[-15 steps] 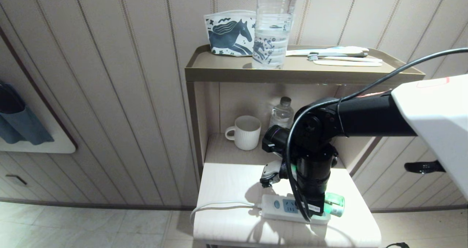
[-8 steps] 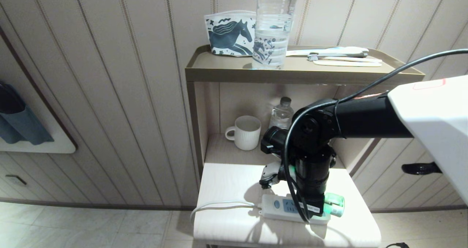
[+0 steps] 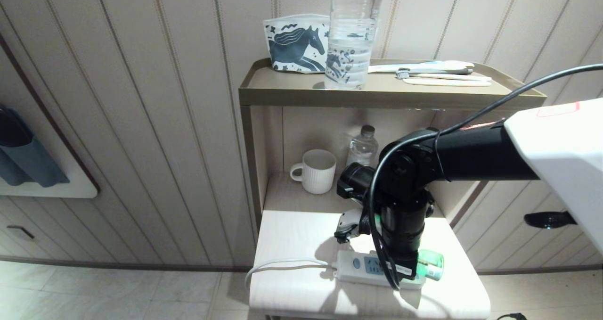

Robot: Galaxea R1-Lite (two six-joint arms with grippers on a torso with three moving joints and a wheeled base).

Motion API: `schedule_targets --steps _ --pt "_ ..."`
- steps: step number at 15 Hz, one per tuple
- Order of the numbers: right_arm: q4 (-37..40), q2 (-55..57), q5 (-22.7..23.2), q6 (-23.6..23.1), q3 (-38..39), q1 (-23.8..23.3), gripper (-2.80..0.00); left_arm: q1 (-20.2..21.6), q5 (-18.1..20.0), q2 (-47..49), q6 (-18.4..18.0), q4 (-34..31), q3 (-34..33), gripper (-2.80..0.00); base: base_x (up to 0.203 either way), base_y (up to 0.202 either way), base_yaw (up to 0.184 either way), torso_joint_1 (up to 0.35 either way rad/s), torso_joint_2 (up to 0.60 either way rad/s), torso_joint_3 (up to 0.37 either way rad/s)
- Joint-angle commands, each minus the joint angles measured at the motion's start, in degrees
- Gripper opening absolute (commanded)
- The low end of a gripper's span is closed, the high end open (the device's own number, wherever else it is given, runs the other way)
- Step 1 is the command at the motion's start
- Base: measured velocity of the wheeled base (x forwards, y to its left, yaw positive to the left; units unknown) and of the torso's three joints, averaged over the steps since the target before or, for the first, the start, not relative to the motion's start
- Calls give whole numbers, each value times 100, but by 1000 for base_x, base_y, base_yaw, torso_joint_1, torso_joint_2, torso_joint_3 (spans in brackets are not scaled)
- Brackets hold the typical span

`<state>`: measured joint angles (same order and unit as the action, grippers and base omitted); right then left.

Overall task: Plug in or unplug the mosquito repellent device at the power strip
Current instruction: Insert the plug into the socket

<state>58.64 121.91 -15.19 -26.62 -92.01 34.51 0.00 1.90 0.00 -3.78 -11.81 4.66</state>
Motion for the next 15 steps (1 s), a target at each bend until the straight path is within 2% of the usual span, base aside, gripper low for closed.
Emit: schedule_targets --steps 1,8,15 --pt "6 17 -2 -9 61 3 -280 0 3 9 0 -5 0 -280 0 0 0 0 0 0" --pt "-388 17 16 -13 251 -41 -280 0 3 7 0 -5 0 -280 0 0 0 0 0 0" --pt "-379 184 25 -70 272 -15 -280 0 3 9 0 -5 0 -280 0 0 0 0 0 0"
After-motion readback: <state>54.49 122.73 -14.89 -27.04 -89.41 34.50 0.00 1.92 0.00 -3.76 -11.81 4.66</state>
